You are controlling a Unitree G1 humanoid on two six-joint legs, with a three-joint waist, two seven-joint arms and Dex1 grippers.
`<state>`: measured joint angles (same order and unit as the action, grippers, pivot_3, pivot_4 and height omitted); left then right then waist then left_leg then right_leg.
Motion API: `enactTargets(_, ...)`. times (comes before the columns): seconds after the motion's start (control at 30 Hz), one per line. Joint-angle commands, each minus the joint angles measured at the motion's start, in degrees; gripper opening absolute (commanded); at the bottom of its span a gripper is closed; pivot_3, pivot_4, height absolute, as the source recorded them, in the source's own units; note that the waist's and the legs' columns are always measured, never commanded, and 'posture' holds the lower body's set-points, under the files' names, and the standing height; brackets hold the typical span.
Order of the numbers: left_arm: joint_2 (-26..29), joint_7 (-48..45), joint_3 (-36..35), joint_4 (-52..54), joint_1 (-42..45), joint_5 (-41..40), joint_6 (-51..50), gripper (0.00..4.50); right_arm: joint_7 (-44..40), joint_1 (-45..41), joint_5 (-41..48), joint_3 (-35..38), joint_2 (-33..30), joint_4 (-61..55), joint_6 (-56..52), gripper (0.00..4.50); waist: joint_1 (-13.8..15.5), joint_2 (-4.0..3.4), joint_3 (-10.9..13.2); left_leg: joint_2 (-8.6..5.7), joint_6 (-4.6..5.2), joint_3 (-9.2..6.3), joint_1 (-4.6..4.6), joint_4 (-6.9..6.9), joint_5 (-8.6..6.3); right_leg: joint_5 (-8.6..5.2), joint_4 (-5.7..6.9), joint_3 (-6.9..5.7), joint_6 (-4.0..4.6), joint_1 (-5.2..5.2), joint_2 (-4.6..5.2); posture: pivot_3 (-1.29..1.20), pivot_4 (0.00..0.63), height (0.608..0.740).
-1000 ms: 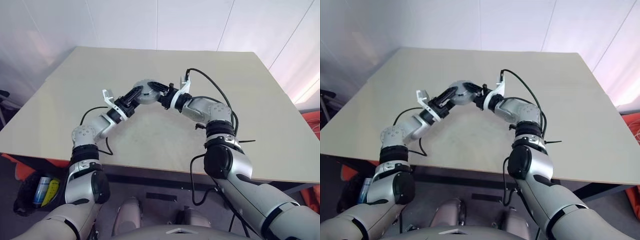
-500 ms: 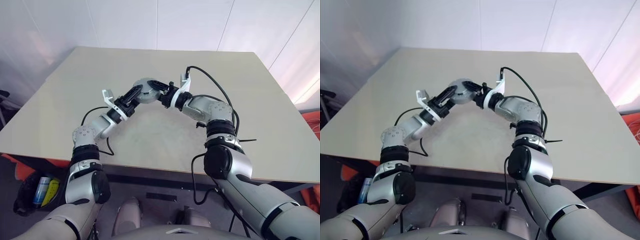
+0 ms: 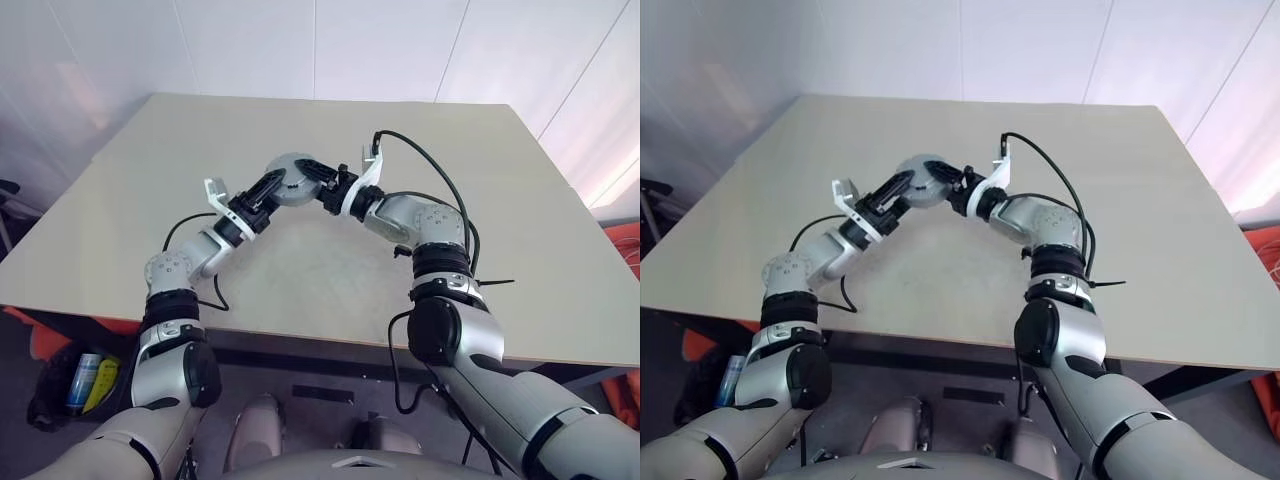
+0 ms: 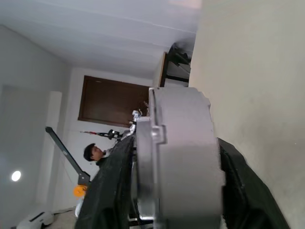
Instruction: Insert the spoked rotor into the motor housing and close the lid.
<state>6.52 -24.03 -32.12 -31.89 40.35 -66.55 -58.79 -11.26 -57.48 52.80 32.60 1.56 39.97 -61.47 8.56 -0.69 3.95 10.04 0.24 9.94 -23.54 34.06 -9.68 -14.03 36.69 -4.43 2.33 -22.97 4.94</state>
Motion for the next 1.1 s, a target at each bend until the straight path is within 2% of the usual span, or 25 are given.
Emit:
enactTargets(0.03, 0.1, -0.7, -0.4, 2.6, 1.2, -1.4, -0.1, 2.29, -1.6, -1.0, 0.2, -1.5, 0.0, -3.6, 2.0, 4.06, 0.0, 0.00, 0.0, 0.00, 0.00, 0.00, 0.01, 0.00, 0.00, 0.00, 0.00, 0.00, 0.00, 0.00, 0.00, 0.00, 0.000, 0.740)
enactTargets(0.07, 0.1, -0.8, -0.4, 2.6, 1.2, -1.4, -0.1, 2.29, -1.7, -0.9, -0.1, -1.9, 0.0, -3.9, 2.9, 4.46, 0.0, 0.00, 0.0, 0.00, 0.00, 0.00, 0.01, 0.00, 0.00, 0.00, 0.00, 0.00, 0.00, 0.00, 0.00, 0.00, 0.000, 0.740)
enactTargets(0.33, 0.4, -0.4, -1.8, 3.3, 0.6, -1.6, 2.0, 2.29, 0.3, -0.3, -4.9, -3.2, -0.6, -2.2, 13.0, 4.46, 0.0, 0.00, 0.0, 0.00, 0.00, 0.00, 0.01, 0.00, 0.00, 0.00, 0.00, 0.00, 0.00, 0.01, 0.00, 0.00, 0.000, 0.740)
enactTargets(0.6, 1.9, 1.8, -7.8, 3.8, -1.2, -3.3, 7.7, 2.29, 3.1, -1.3, -7.4, -1.6, -2.5, 3.8, 19.5, 4.46, -0.3, 0.00, 0.0, 0.01, 0.00, 0.00, 0.02, 0.01, 0.00, 0.00, 0.01, 0.01, 0.00, 0.00, -0.01, 0.00, 0.000, 0.740)
enactTargets(0.83, 3.6, 4.2, -12.1, 1.8, -3.0, -2.0, 14.7, 2.29, 3.2, -1.3, -7.5, -0.9, -3.7, 5.4, 20.7, 4.46, -0.3, 0.01, 0.0, 0.00, 0.01, -0.01, 0.01, 0.02, 0.00, 0.00, 0.01, 0.01, 0.00, 0.01, -0.01, 0.00, 0.000, 0.740)
enactTargets(1.1, 4.3, 7.4, -13.8, -2.4, -4.1, 0.4, 21.0, 2.29, 3.5, -1.3, -7.5, -0.9, -4.0, 5.8, 20.5, 4.46, -0.2, 0.06, 0.0, -0.01, 0.01, -0.04, 0.03, 0.08, 0.00, 0.02, 0.01, 0.01, -0.04, 0.08, 0.00, 0.00, 0.000, 0.740)
